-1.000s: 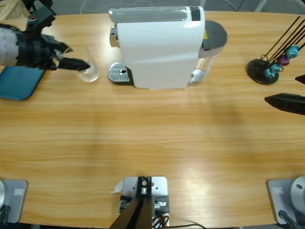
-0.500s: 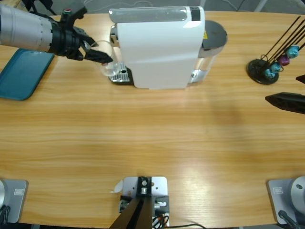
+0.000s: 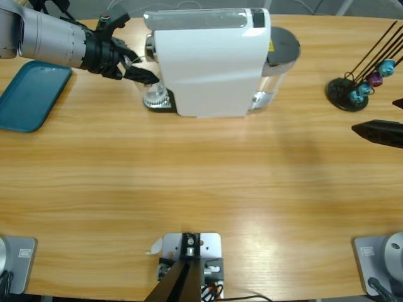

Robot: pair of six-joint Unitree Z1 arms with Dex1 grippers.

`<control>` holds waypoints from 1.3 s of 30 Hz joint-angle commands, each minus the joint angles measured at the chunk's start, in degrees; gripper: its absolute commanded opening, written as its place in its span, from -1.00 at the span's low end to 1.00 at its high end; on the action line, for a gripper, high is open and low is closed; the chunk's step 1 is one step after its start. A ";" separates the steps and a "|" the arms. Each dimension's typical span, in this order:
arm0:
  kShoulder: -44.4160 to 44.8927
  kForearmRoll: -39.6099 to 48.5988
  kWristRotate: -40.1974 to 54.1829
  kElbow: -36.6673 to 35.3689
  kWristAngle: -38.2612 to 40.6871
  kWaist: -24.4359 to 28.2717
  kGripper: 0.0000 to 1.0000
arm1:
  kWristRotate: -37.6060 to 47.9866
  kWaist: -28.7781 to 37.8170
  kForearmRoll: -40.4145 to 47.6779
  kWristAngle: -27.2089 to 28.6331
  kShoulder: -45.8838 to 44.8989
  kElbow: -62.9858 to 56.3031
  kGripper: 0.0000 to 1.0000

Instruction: Pour coffee

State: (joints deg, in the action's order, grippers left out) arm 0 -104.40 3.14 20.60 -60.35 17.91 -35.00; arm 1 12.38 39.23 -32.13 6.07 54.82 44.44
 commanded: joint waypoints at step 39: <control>53.55 16.93 -10.60 23.42 -12.16 0.19 0.56 | -5.49 -6.04 -1.61 -5.68 13.40 10.23 0.90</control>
State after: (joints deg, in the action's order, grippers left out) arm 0 -58.15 18.05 13.02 -41.58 11.54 -34.31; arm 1 11.61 37.57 -32.51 4.04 59.40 47.79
